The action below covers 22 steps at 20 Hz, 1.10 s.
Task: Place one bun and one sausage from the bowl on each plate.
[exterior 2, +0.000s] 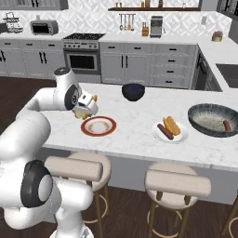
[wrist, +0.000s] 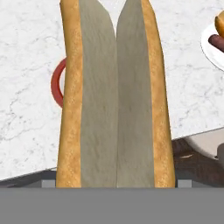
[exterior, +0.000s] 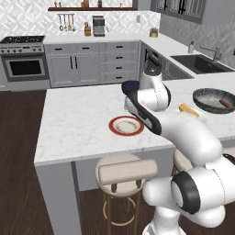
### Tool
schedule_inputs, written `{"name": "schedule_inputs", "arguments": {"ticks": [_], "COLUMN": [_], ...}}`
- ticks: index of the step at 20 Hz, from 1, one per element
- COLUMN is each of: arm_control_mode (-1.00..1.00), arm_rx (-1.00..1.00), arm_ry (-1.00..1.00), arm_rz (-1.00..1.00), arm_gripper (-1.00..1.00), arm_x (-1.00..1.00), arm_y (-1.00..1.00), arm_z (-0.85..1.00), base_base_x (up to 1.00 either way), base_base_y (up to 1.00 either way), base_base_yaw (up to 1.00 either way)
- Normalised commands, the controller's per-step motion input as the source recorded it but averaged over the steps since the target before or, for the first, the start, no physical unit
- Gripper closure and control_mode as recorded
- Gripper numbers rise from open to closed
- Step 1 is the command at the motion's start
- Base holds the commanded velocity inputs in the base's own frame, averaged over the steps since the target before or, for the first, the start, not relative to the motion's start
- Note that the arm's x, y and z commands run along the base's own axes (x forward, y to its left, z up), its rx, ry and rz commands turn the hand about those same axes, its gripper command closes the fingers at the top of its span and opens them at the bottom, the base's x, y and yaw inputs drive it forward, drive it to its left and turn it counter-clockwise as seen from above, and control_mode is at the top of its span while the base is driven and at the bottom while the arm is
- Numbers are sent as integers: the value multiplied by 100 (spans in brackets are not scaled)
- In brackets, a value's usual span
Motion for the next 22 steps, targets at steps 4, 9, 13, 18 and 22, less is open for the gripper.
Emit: {"name": "schedule_inputs", "arguments": {"ticks": [4, 9, 13, 18, 22], "arm_control_mode": [-100, -100, -100, -100, -100], "arm_rx": [11, -5, -1, -1, 0], "arm_ry": [11, 7, 18, 5, 1], "arm_rz": [0, 0, -1, 0, 0], "arm_gripper": [100, 100, 100, 100, 100], "arm_x": [74, 80, 27, 38, 41], "arm_y": [0, 0, 2, 0, 0], "arm_z": [-84, -61, -19, -46, -42], "base_base_x": [0, 0, 0, 0, 0], "base_base_y": [0, 0, 0, 0, 0], "base_base_yaw": [0, 0, 0, 0, 0]}}
